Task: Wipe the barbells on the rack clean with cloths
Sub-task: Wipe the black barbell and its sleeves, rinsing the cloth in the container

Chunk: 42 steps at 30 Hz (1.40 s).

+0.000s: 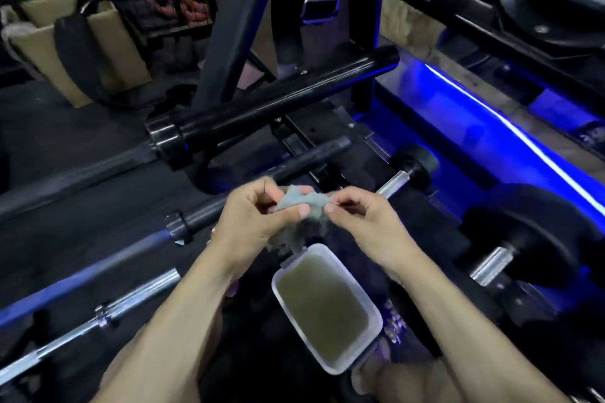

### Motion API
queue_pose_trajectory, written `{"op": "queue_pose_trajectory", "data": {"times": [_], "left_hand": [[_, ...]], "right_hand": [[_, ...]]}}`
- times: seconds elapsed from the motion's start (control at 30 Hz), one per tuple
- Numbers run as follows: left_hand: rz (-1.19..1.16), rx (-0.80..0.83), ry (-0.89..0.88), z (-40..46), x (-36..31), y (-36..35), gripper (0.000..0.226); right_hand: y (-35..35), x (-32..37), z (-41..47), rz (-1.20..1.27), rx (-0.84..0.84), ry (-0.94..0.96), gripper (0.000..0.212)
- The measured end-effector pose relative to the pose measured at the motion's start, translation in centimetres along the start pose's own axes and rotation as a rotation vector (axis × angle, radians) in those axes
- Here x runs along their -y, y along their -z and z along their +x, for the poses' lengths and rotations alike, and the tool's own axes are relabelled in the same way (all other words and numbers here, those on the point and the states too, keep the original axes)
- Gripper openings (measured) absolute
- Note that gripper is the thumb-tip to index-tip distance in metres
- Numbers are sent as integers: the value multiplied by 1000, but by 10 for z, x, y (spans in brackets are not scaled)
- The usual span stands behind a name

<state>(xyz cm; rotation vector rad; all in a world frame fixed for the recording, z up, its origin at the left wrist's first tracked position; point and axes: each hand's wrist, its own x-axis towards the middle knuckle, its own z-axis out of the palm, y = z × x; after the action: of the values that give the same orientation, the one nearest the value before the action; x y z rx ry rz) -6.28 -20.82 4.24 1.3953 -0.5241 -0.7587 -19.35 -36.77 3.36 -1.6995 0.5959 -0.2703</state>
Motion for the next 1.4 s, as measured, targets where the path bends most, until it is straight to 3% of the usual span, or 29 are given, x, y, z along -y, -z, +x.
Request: {"op": "queue_pose_trajectory", "data": {"times": [0.07, 0.17, 0.23, 0.33, 0.47, 0.57, 0.67, 0.83, 0.97, 1.07, 1.17, 1.23, 1.33, 1.4], "left_hand": [[-80, 29, 13, 14, 0, -5, 34], [-171, 41, 30, 35, 2, -7, 33], [-200, 39, 25, 46, 7, -8, 32], [-198, 16, 45, 57, 18, -9, 29], [-54, -132, 122, 76, 27, -12, 17], [-18, -55, 233, 88, 23, -10, 14], [41, 135, 316, 93, 20, -11, 40], [94, -43, 264, 115, 30, -16, 51], [405, 71, 223, 125, 35, -16, 29], [614, 171, 148, 126, 36, -16, 15], [827, 200, 97, 129, 42, -15, 16], [807, 211, 94, 132, 46, -17, 17], [754, 127, 61, 137, 47, -13, 17], [815, 35, 23, 141, 49, -2, 20]], "right_hand": [[-4, 1, 12, 370, 68, -209, 3], [-3, -1, 30, 660, 204, -357, 38], [1, -7, 41, 614, 307, -331, 47], [2, -19, 50, 499, 317, -361, 41], [-2, -27, 65, 537, 167, -362, 32], [-1, -25, 78, 610, -25, -304, 41], [6, -28, 88, 618, -86, -356, 51], [19, -36, 95, 530, -123, -355, 64], [23, -34, 102, 326, -20, -191, 48], [32, -34, 110, 54, 43, -123, 53], [34, -42, 115, -190, 167, -95, 41], [33, -45, 118, -339, 140, -67, 35], [48, -52, 134, -138, 101, -95, 20], [67, -59, 156, -101, -78, -99, 12]]}}
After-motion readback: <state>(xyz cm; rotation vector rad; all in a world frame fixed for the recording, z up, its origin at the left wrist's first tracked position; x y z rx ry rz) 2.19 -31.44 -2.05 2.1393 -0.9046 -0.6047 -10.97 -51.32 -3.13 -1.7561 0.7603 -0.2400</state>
